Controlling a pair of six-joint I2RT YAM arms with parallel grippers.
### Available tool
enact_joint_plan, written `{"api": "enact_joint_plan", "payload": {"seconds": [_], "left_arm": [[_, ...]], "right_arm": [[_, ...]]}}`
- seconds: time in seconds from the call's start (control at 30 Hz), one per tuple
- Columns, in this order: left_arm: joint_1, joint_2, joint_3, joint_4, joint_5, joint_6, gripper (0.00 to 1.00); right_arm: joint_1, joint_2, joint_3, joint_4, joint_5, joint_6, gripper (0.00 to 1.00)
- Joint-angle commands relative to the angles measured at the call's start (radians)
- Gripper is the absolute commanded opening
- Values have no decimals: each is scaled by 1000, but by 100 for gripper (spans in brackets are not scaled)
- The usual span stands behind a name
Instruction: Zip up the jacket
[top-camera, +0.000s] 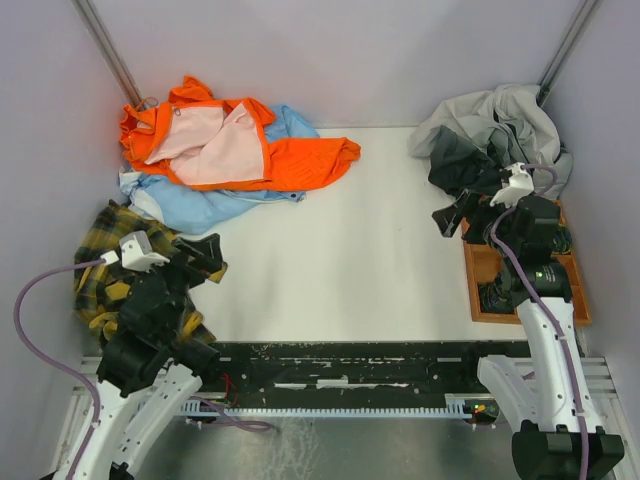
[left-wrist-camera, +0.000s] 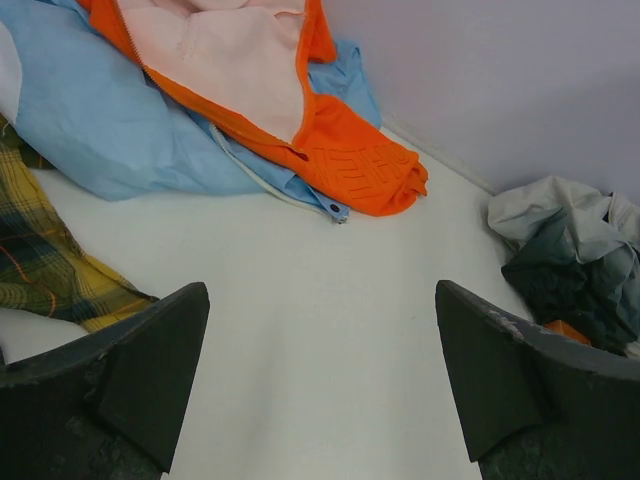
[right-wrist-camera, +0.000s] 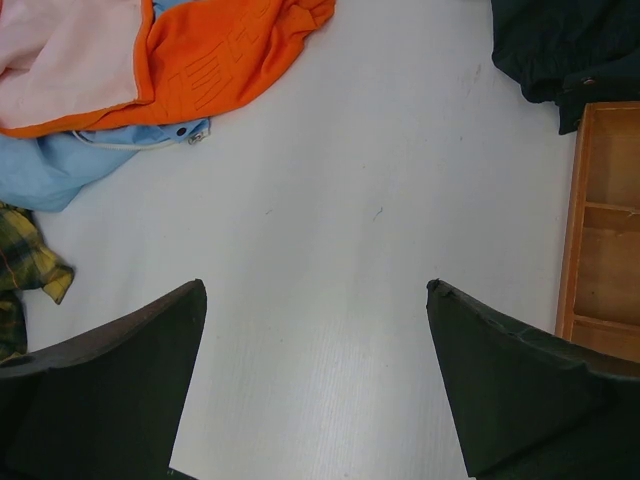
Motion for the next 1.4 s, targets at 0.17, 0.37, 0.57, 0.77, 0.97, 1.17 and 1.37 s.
{"api": "enact_joint_plan", "payload": {"seconds": [0.17, 0.37, 0.57, 0.77, 0.97, 1.17, 1.37], "left_arm": [[5, 56, 25, 35, -11, 25, 100], [5, 203, 40, 77, 21, -11, 100], [6, 418, 69, 200, 8, -39, 100], [20, 700, 207, 256, -187, 9, 100], [144, 953, 357, 340, -240, 68, 100], [344, 1298, 570, 336, -35, 33, 99], [442, 1628, 883, 225, 36, 49, 97]], "right_arm": [[25, 7, -15, 67, 10, 2, 99], [56, 19, -41, 103, 1, 6, 99], [99, 14, -71, 135, 31, 4, 99], [155, 10, -101, 165, 74, 0, 99], [213, 13, -125, 197, 109, 4, 99], [257, 43, -130, 218, 132, 4, 99], [276, 50, -136, 225, 158, 1, 99]]}}
